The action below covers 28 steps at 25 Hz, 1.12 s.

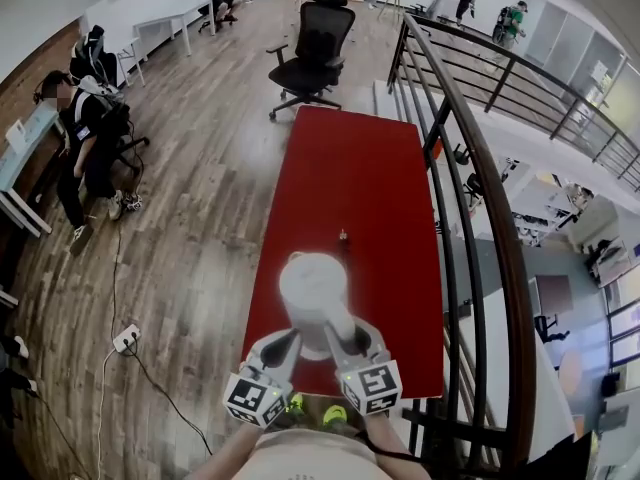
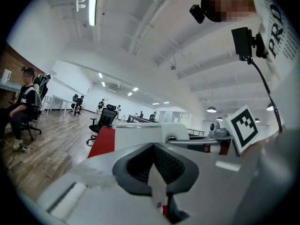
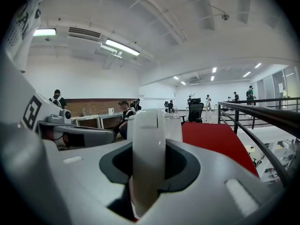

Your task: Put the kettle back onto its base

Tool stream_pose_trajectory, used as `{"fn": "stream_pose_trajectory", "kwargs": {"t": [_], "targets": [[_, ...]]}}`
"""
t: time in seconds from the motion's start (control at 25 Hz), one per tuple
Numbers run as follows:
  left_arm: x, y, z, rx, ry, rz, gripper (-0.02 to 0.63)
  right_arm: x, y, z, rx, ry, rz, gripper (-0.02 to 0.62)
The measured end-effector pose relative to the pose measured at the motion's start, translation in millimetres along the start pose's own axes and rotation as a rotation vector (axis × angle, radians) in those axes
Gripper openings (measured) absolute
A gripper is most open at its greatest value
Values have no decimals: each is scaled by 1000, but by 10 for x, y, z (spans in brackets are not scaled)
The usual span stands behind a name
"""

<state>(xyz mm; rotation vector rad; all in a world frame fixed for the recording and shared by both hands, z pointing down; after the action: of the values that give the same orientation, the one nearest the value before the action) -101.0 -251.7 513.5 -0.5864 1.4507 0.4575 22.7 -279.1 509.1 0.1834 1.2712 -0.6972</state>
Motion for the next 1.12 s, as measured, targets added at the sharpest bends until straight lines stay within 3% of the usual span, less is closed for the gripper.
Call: {"fn": "stream_pose_trajectory", "kwargs": {"t": [0.4, 1.12], "targets": [[-95, 39, -163, -34, 15, -8, -8, -303, -100, -95, -13, 0, -15, 118], [-208, 58, 64, -87, 25, -18, -8, -496, 147, -75, 0, 24, 27, 121]]}}
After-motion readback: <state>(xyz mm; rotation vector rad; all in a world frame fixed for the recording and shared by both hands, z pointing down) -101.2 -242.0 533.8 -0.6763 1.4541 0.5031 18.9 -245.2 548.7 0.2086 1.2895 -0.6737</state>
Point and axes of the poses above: the fingertips, and each gripper's own axes: y backward along the fingers, z to its right, x out of its top, the point moved 5 cm from there along y, backward along the fingers, and after that the axes turned 15 degrees about -y, right-handed, at the moved point
